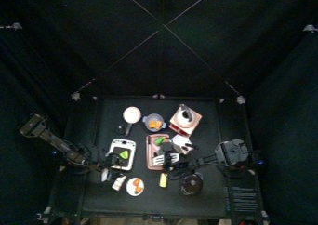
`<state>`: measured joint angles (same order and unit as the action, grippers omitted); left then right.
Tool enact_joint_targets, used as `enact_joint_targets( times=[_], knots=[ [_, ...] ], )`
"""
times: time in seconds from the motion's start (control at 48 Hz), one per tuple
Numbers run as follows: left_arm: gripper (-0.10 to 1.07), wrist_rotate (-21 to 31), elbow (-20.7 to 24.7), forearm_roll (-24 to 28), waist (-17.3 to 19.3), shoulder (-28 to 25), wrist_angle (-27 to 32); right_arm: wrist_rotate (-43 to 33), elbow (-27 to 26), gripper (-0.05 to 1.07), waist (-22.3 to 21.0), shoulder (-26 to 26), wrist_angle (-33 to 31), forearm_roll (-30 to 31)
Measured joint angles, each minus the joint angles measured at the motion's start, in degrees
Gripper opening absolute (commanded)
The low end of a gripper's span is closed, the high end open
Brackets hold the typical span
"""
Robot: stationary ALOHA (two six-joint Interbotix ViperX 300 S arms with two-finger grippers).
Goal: Place green sushi roll on plate
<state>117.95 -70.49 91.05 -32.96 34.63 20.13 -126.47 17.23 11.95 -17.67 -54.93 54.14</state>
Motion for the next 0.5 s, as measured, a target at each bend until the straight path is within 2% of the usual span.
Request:
enact_joint_targets(
  times=[0.5],
  knots=[
    [0.92,-0.18,-0.09,-0.79,0.79,-0.09,0.0,0.18,0.18,1.02,0.09,-0.09,2.29,0.53]
  ],
)
